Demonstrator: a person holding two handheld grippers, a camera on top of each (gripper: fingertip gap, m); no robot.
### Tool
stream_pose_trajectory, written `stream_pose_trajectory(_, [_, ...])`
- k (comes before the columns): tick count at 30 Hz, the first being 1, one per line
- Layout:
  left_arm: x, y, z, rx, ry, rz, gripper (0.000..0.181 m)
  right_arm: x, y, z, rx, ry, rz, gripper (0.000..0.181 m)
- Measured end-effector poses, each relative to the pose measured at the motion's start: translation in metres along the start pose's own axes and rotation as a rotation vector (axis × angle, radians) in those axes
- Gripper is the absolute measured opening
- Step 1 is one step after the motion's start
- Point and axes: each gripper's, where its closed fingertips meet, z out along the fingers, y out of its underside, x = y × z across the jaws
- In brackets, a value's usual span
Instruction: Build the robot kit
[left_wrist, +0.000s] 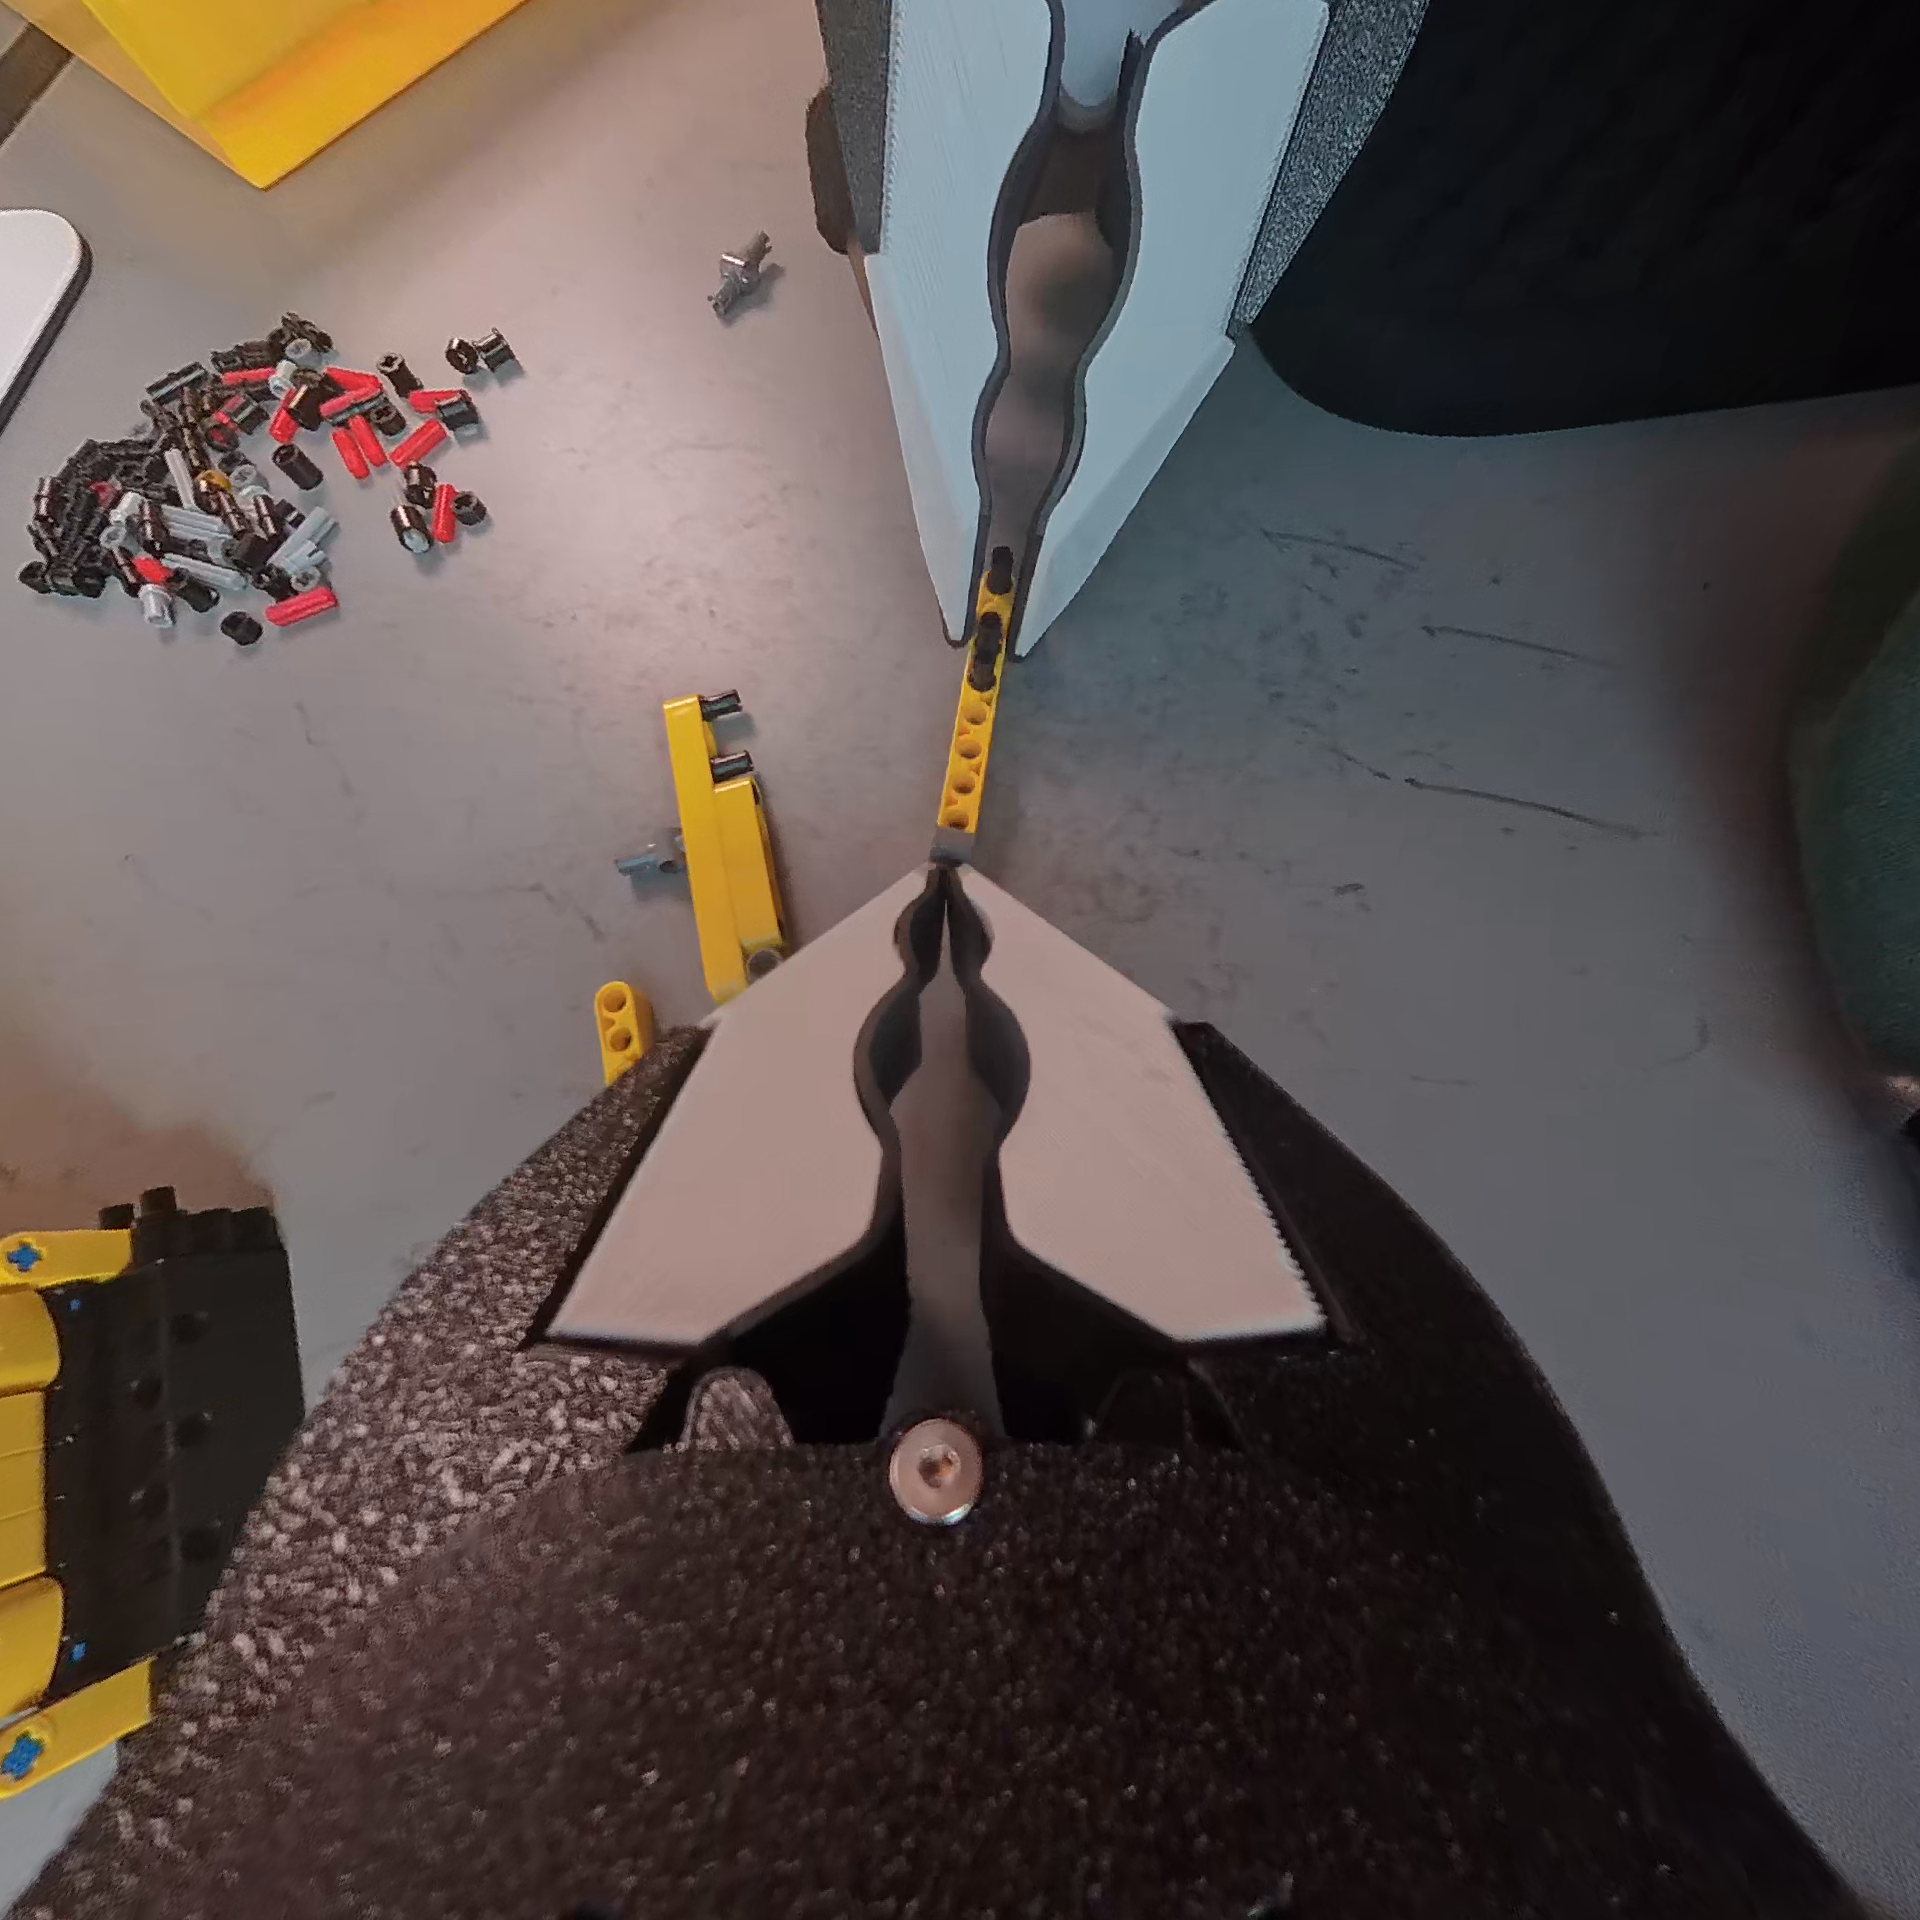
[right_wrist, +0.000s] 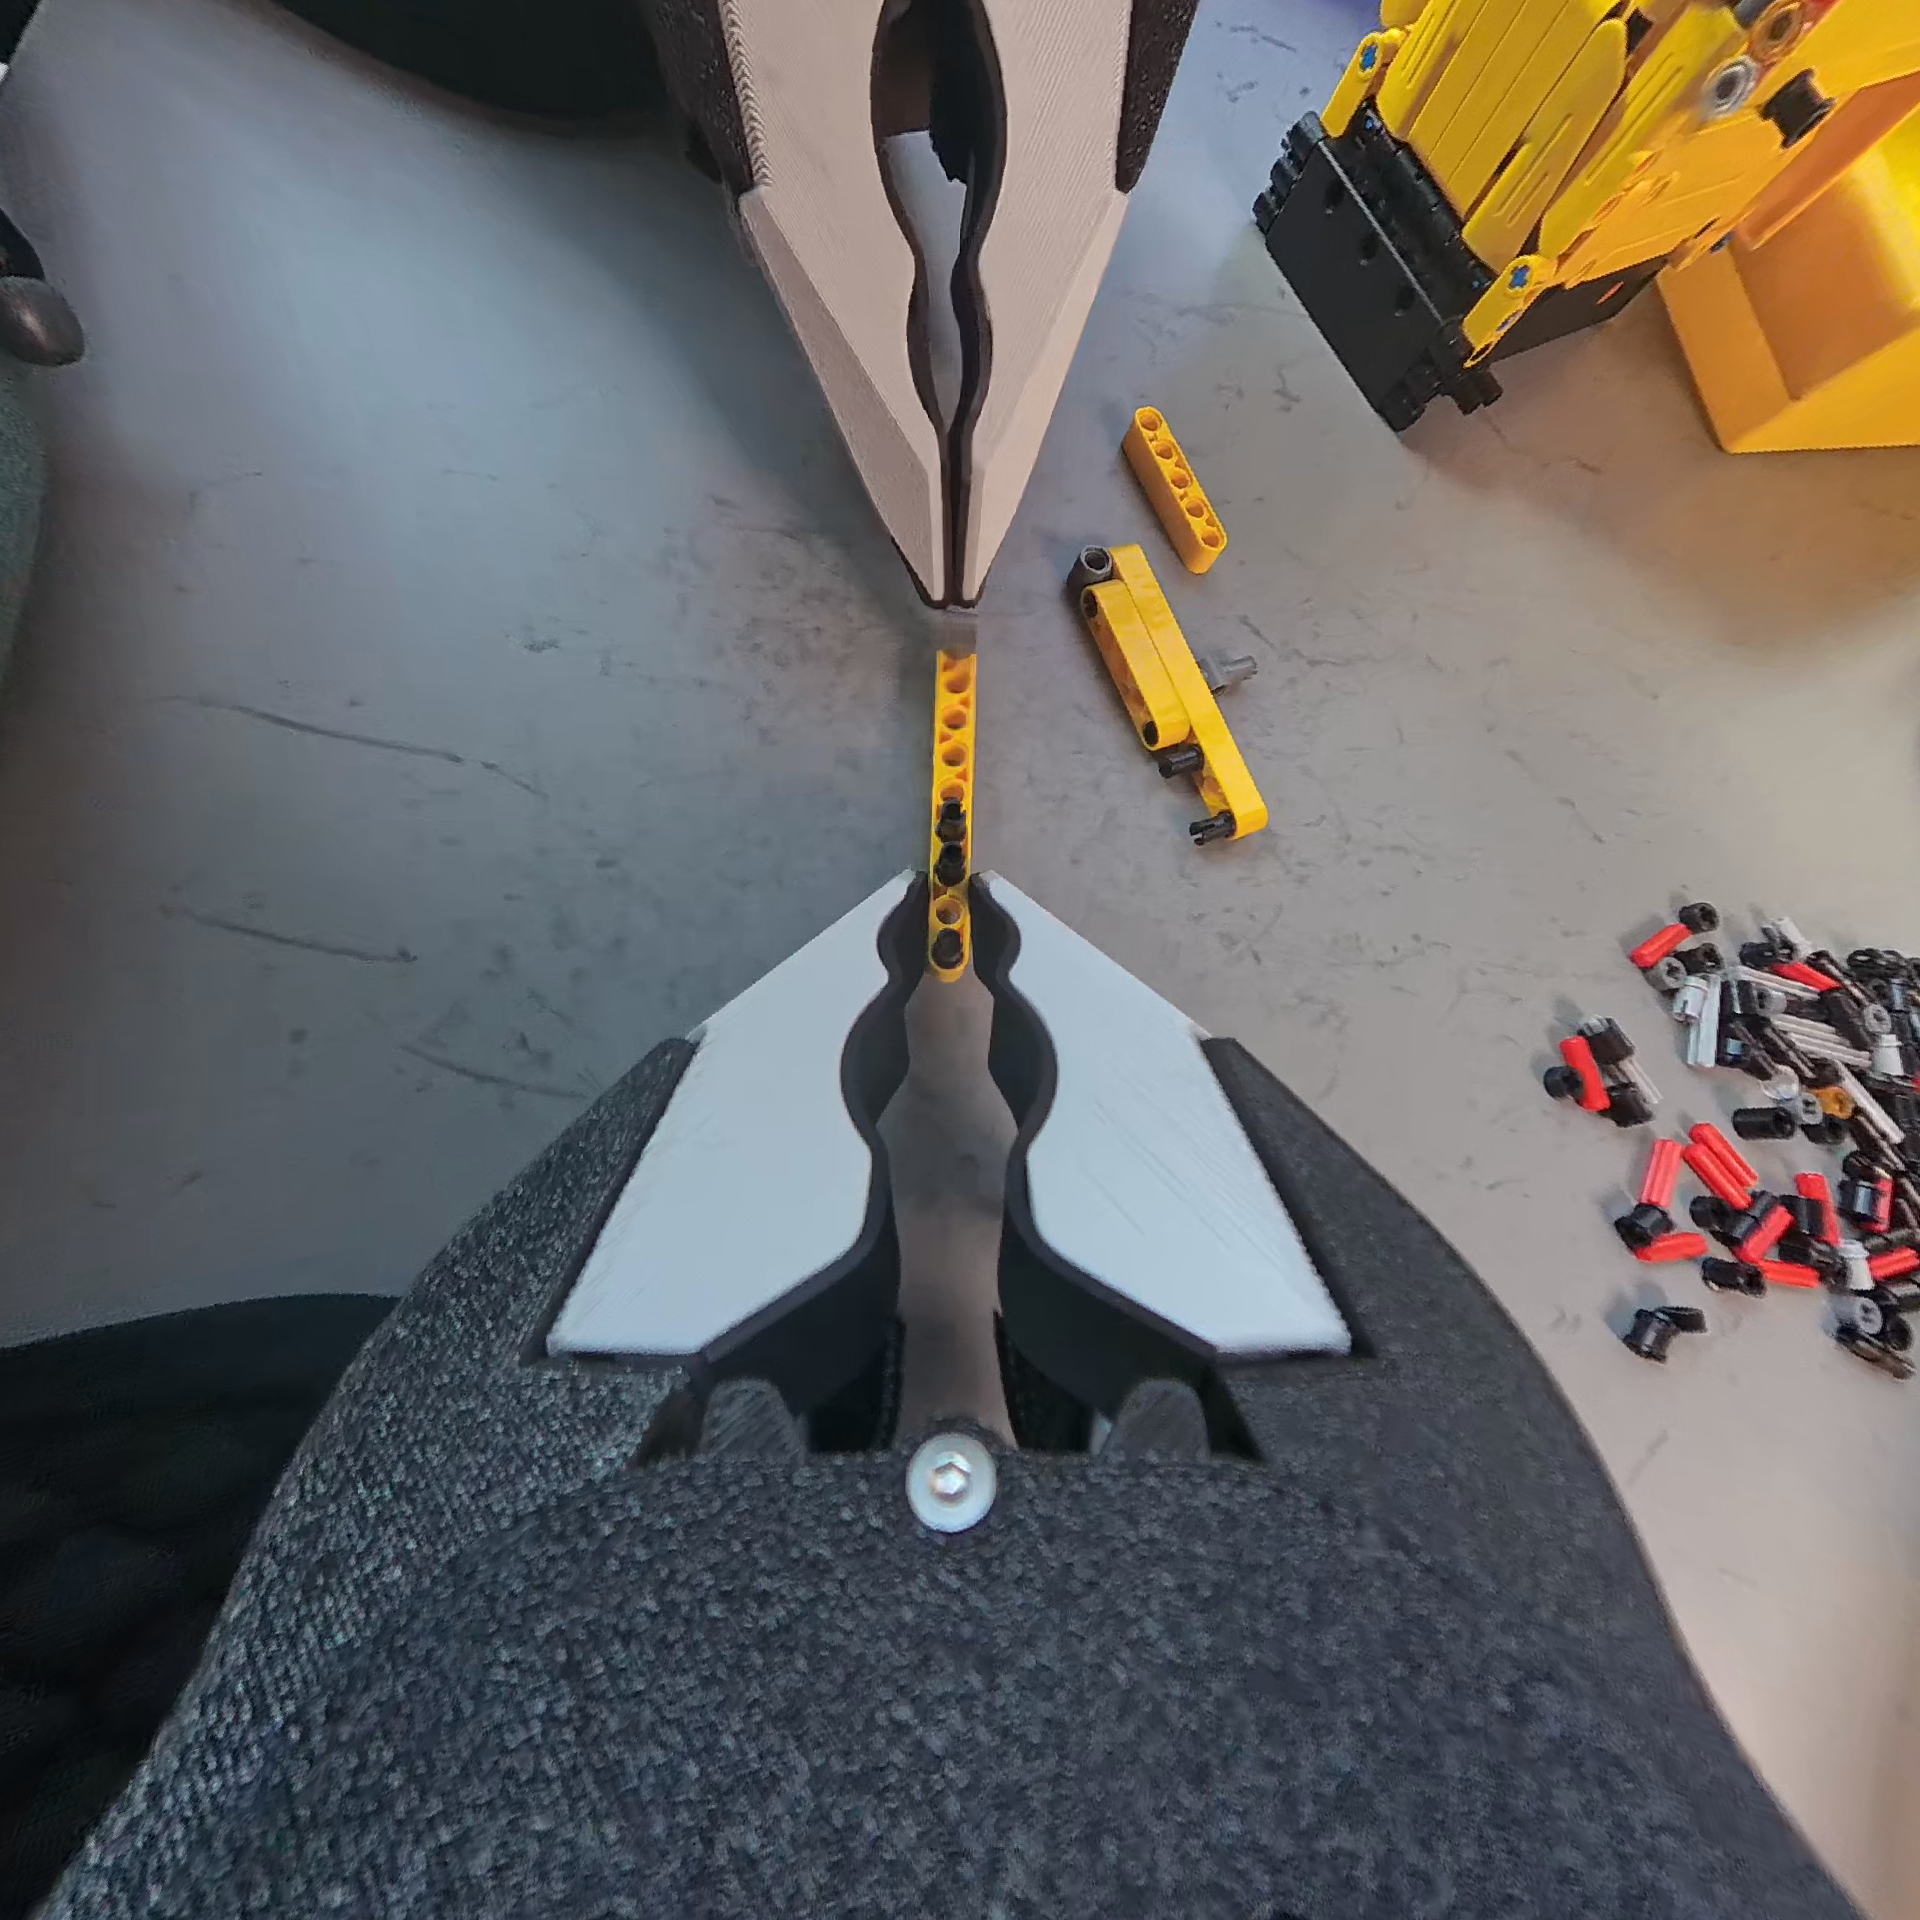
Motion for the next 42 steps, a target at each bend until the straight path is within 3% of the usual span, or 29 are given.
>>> stream_pose_trajectory(5, [-0.004,0.001,-0.004,0.007,-0.015,-0.004,0.011,-0.002,0.0,-0.001,-0.004,-0.009,-0.005,0.007])
stream_pose_trajectory(15, [-0.06,0.017,-0.035,0.021,-0.236,-0.172,0.013,0.008,0.003,-0.004,-0.002,0.061,-0.082,0.007])
stream_pose_trajectory(20, [-0.041,0.009,-0.023,0.037,-0.153,-0.109,0.013,0.024,-0.006,-0.007,-0.003,0.268,-0.371,0.008])
stream_pose_trajectory(27, [-0.015,-0.001,0.0,0.007,-0.06,-0.036,0.013,0.021,-0.004,0.005,-0.072,0.343,-0.587,0.008])
stream_pose_trajectory(35, [-0.007,0.003,0.003,-0.021,-0.038,0.0,0.011,0.022,-0.005,0.004,-0.04,0.326,-0.514,0.014])
stream_pose_trajectory(42, [-0.005,0.008,0.003,-0.046,-0.037,0.018,0.015,0.009,-0.001,-0.008,0.016,0.141,-0.287,0.026])
